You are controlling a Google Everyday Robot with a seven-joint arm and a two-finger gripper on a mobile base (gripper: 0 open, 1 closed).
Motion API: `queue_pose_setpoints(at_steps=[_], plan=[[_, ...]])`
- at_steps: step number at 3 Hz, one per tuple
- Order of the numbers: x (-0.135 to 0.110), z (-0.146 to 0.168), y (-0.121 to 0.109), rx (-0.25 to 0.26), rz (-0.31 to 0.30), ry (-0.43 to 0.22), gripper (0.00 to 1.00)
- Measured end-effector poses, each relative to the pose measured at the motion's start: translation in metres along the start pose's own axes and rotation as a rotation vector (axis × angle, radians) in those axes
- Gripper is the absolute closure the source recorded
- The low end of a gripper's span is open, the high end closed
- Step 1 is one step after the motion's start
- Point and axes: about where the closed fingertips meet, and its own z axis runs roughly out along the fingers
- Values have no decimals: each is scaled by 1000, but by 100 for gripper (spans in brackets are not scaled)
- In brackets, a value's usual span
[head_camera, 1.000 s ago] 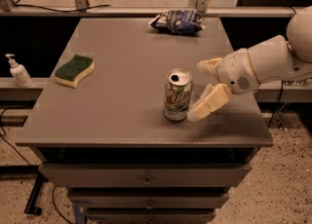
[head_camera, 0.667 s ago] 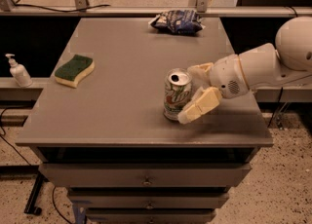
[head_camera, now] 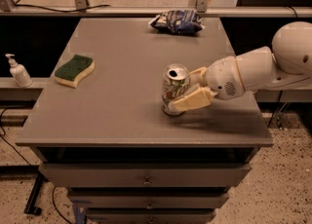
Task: Move 7up can near blue chip bag
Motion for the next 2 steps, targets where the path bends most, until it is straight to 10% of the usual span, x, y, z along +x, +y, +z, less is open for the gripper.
queue_pose_setpoints(at_steps=[2], plan=[[-20, -18, -18, 25, -26, -4, 87]])
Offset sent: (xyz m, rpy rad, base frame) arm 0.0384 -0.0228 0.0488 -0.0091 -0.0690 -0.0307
